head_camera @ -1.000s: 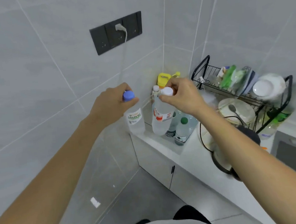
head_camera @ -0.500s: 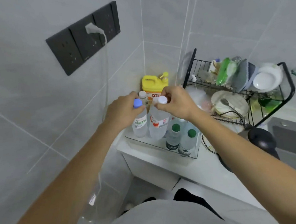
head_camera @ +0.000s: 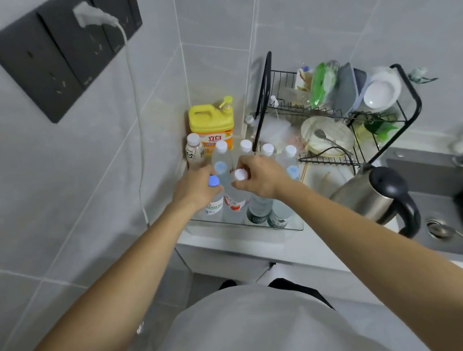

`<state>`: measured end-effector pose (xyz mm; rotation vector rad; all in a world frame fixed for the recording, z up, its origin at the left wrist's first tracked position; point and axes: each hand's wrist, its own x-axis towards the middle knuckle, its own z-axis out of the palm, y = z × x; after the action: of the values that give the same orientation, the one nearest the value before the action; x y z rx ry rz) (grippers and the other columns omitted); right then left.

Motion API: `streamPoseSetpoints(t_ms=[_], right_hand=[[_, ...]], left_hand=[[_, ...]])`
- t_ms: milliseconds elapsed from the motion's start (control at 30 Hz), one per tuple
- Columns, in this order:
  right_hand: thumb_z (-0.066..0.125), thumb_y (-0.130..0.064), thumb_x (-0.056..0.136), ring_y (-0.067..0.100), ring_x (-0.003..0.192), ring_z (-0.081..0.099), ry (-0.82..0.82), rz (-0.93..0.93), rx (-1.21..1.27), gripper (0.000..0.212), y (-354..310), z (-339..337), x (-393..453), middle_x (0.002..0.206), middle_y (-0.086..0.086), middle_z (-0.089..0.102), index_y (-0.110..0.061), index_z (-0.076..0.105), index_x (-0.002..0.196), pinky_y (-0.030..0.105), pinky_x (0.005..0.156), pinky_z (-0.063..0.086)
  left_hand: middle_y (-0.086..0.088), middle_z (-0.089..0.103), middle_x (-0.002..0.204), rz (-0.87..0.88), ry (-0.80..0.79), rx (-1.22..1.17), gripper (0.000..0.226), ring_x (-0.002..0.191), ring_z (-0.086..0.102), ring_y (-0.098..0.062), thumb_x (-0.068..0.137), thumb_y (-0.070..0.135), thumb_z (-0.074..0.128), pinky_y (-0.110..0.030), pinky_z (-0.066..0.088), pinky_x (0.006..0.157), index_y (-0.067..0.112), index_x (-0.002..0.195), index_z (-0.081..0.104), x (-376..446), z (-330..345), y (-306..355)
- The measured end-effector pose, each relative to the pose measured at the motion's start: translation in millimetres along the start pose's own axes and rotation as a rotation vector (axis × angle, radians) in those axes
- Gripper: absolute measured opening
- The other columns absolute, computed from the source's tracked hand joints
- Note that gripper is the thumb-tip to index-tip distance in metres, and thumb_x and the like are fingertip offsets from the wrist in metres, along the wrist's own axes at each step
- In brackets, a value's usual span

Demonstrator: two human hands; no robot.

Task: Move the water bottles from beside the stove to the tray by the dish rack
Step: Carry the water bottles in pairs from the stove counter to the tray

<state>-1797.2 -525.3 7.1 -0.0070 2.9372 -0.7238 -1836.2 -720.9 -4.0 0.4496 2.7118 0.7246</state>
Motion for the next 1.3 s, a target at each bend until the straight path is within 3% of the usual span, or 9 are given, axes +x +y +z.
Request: streamPoseSetpoints(t_ms=[200,400,467,600,733,867,1133,1300], right_hand=[[0.074,-0.043,0.085,0.03,0.095,0.063,-0.083,-0.03,-0.107,0.03,3,11,3,0.104,0.001,0.067,-0.026,0.057,0.105,0.044,0.077,0.053],[0.072,-0.038,0.085,0.034,0.093,0.064,-0.147,-0.081,-0.141,0.027,8,14,2,0.097,0.001,0.066,-0.036,0.047,0.096,0.046,0.074,0.056],[0.071,-0.036,0.085,0.034,0.093,0.064,-0.139,-0.101,-0.155,0.025,9,15,3,0.099,0.001,0.066,-0.033,0.05,0.098,0.046,0.075,0.056],[0.069,-0.031,0.087,0.034,0.095,0.063,-0.084,-0.177,-0.202,0.027,14,22,-1,0.106,0.002,0.065,-0.022,0.057,0.109,0.039,0.069,0.049],[0.067,-0.03,0.091,0.033,0.1,0.061,-0.063,-0.203,-0.198,0.027,15,26,-4,0.109,0.003,0.061,-0.019,0.056,0.113,0.035,0.071,0.037],[0.071,-0.039,0.094,0.032,0.104,0.061,-0.077,-0.185,-0.189,0.033,15,24,-3,0.114,0.004,0.063,-0.019,0.054,0.114,0.036,0.074,0.037],[0.075,-0.029,0.092,0.034,0.1,0.062,-0.084,-0.214,-0.177,0.03,17,18,-3,0.113,0.004,0.063,-0.018,0.055,0.111,0.035,0.071,0.036],[0.075,-0.026,0.091,0.035,0.102,0.061,-0.072,-0.208,-0.146,0.032,19,25,-5,0.113,0.004,0.062,-0.017,0.054,0.113,0.038,0.073,0.044]], left_hand=[[-0.01,0.062,0.11,0.022,-0.022,-0.036,0.024,0.096,0.06,-0.032,0.09,0.032,0.075,-0.035,0.041,0.071,0.021,0.093,0.054,11,13,-17],[-0.009,0.067,0.103,0.046,-0.039,-0.017,0.02,0.094,0.061,-0.032,0.094,0.03,0.071,-0.04,0.048,0.078,0.018,0.1,0.056,11,17,-11],[-0.009,0.067,0.1,0.061,-0.065,-0.005,0.019,0.091,0.061,-0.031,0.094,0.029,0.07,-0.039,0.046,0.075,0.018,0.1,0.055,13,16,-12],[-0.008,0.066,0.098,0.096,-0.096,-0.003,0.019,0.088,0.058,-0.028,0.094,0.027,0.071,-0.034,0.038,0.069,0.017,0.102,0.057,15,13,-13],[-0.005,0.064,0.094,0.109,-0.121,0.017,0.021,0.086,0.058,-0.029,0.091,0.026,0.074,-0.034,0.04,0.068,0.021,0.097,0.054,17,12,-15],[-0.004,0.065,0.094,0.114,-0.141,0.041,0.031,0.087,0.06,-0.029,0.085,0.028,0.081,-0.034,0.041,0.067,0.023,0.095,0.053,21,11,-17],[-0.003,0.063,0.091,0.134,-0.094,0.066,0.033,0.084,0.059,-0.028,0.085,0.033,0.081,-0.032,0.037,0.062,0.024,0.093,0.05,24,20,-16],[-0.003,0.062,0.09,0.155,-0.125,0.037,0.035,0.082,0.058,-0.028,0.083,0.028,0.082,-0.034,0.042,0.065,0.027,0.089,0.047,27,20,-22]])
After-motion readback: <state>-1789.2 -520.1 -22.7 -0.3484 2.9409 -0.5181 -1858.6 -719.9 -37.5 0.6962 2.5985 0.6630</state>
